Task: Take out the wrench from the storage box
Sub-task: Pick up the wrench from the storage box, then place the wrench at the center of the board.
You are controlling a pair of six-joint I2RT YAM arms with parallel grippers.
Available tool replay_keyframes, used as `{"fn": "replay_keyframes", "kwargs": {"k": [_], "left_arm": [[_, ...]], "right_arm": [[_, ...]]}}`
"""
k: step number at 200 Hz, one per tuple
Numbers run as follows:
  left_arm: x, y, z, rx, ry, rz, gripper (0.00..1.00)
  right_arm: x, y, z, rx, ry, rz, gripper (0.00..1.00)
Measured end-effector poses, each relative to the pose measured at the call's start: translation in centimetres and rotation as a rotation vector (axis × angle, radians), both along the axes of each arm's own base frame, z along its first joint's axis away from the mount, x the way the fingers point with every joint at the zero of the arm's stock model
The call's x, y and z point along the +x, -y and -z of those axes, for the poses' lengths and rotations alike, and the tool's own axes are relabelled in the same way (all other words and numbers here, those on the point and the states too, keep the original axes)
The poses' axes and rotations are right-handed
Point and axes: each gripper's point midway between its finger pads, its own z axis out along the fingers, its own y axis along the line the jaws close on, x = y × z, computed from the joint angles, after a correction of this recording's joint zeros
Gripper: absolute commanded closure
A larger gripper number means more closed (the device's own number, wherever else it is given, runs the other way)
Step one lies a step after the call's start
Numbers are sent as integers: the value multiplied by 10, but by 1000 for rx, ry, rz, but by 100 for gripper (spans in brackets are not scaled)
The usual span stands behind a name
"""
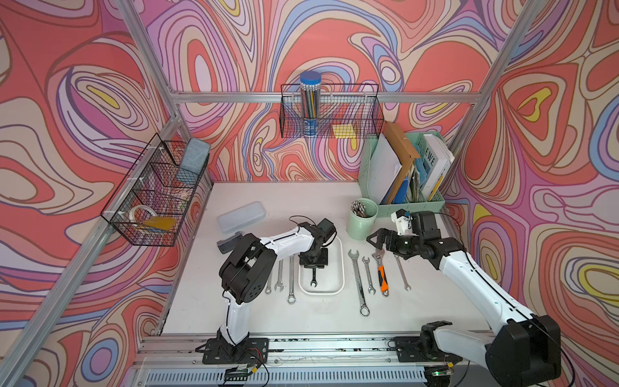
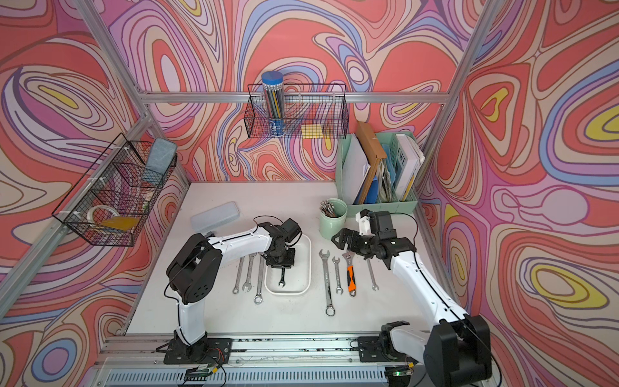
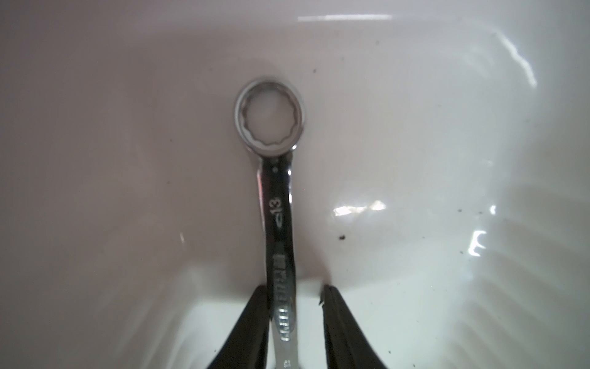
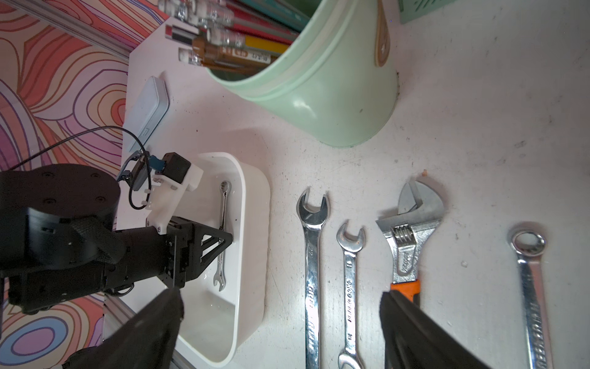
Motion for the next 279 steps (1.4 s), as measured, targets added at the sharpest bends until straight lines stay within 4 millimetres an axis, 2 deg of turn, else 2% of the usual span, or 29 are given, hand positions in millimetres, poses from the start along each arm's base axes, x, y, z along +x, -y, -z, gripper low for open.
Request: {"fn": "replay_keyframes", "kwargs": {"k": [38, 52, 99, 138, 209, 244, 279], "left_arm": [[0, 3, 2, 10, -10, 13, 65], [2, 5, 3, 11, -15, 17, 68], [3, 5, 4, 11, -16, 21, 89], [3, 7, 3, 5, -12, 22, 100], [4, 2, -4, 29, -1, 22, 100], [8, 0, -30, 33, 34, 24, 100], [16, 2, -83, -17, 134, 38, 100]], "right_arm": [[0, 0, 0, -1, 0, 0, 2], [0, 1, 0, 0, 0, 2, 2], [1, 2, 0, 0, 0, 5, 2], [1, 2, 0, 0, -1, 5, 2], [-1, 2, 4, -1, -10, 6, 2], [-1, 3, 4, -1, -11, 9, 2], [-1, 3, 4, -1, -11, 10, 2]]}}
